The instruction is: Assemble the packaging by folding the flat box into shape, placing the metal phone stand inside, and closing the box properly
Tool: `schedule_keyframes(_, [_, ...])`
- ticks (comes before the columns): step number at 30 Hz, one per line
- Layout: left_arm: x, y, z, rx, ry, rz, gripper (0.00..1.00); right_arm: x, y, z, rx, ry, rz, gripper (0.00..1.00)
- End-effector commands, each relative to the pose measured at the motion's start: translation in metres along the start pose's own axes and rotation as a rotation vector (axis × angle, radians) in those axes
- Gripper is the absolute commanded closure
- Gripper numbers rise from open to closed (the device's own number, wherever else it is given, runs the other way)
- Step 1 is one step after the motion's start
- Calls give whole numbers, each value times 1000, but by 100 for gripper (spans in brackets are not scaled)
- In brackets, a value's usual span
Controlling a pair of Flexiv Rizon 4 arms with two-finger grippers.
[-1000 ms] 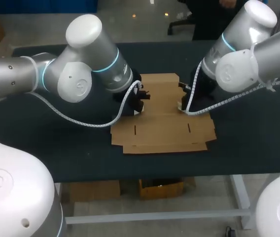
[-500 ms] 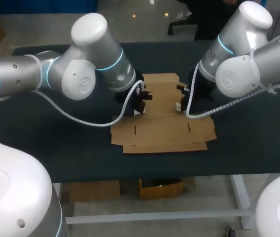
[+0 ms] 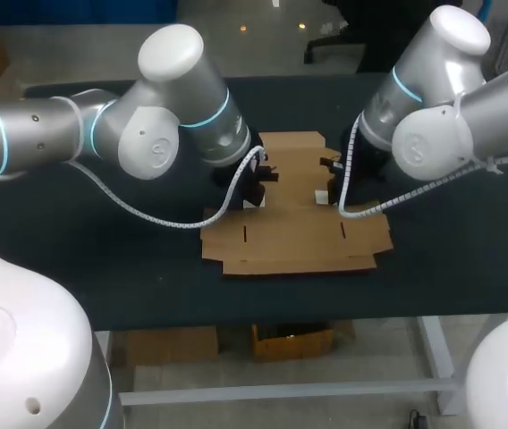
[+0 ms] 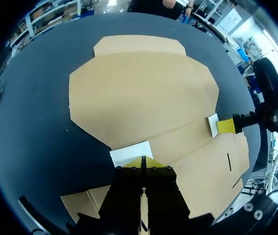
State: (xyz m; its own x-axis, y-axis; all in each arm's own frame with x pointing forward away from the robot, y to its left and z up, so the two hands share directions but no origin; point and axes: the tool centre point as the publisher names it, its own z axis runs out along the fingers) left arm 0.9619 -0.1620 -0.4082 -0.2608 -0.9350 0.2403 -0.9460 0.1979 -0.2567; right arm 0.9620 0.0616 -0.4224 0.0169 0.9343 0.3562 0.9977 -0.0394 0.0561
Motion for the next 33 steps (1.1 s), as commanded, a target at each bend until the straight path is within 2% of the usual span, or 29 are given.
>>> schedule_keyframes(1, [1,-2,7,-4,-20,-9,100,1,5,5,16,-10,2,100])
schedule_keyframes(9, [-3,-1,13,-14,-47,-42,100,3,5,9,31,-30,8,100])
schedule_keyframes(21, [-8,1,-20,1,-112,-105,100,6,-1,-24,27,24,44,100])
schedule_keyframes(30, [-17,0,-40,0,-135,-129,100,-13,-1,-39,30,79,89,100])
schedule_keyframes(32, [-20,-4,-42,10,-167,-158,100,-20,2,-41,42,107,95,100])
schedule_keyframes(33, [-22,-6,-43,0,-154,-166,100,-22,3,-42,45,110,96,100])
